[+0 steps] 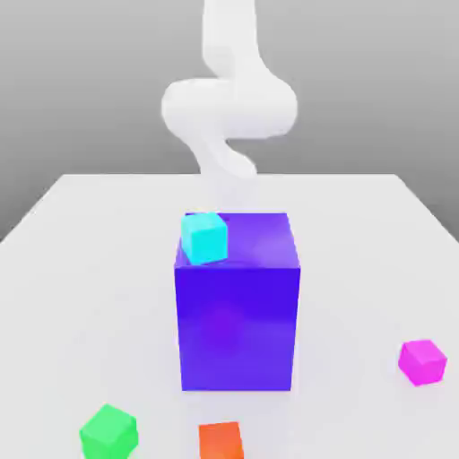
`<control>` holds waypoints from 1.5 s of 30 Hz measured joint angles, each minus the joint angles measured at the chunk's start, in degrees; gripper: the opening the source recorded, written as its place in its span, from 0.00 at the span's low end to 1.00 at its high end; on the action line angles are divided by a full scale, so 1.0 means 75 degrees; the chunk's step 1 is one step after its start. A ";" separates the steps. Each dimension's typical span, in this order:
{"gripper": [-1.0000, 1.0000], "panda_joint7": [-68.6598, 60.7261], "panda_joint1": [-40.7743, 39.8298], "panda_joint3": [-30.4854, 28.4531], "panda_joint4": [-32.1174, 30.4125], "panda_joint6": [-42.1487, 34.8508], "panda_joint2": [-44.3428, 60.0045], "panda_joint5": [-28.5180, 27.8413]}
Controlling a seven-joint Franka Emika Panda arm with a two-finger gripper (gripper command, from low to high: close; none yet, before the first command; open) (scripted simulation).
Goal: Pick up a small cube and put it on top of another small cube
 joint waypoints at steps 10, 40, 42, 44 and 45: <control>0.50 -0.2691 0.1434 0.0489 -0.0681 0.1257 0.2824 -0.0455; 0.00 -0.6531 0.3519 0.1198 -0.1489 0.3942 0.8094 -0.1433; 0.00 -0.6764 0.3357 0.1425 -0.1605 0.3536 0.7569 -0.1128; 0.00 -0.6788 0.3175 0.1417 -0.1655 0.3181 0.7160 -0.0825; 0.00 -0.6573 0.3020 0.1225 -0.1609 0.3084 0.7112 -0.0711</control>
